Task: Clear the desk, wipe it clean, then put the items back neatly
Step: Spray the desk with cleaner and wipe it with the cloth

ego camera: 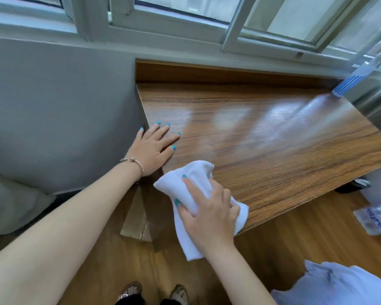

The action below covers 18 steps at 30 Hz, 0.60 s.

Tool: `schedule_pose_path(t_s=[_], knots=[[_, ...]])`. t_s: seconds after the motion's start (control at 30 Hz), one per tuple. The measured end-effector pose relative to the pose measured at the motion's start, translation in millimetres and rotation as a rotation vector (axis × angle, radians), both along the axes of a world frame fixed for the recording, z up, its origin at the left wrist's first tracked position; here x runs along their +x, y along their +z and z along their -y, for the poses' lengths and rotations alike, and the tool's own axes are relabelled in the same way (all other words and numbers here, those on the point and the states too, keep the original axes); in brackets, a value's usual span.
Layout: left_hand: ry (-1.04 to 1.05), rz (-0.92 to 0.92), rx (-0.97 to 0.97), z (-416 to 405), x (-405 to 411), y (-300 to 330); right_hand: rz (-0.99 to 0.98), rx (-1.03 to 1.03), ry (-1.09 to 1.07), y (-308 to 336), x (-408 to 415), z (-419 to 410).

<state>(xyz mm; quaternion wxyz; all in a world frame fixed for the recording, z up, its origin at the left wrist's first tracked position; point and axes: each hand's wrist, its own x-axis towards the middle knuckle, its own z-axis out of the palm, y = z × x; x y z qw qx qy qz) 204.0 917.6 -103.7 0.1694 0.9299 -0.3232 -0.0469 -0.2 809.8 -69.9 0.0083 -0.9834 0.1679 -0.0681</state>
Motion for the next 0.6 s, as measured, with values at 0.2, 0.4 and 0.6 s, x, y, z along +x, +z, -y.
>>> schedule_pose_path(t_s=[0.2,0.4,0.6], knots=[[0.025,-0.019,-0.048,-18,37,-8,-0.055,-0.006,-0.202,5,22,56],[0.044,0.028,-0.018,-16,38,-13,-0.04,0.05,-0.357,7,97,14],[0.069,0.064,-0.046,-22,36,-14,-0.026,0.011,-0.046,6,88,22]])
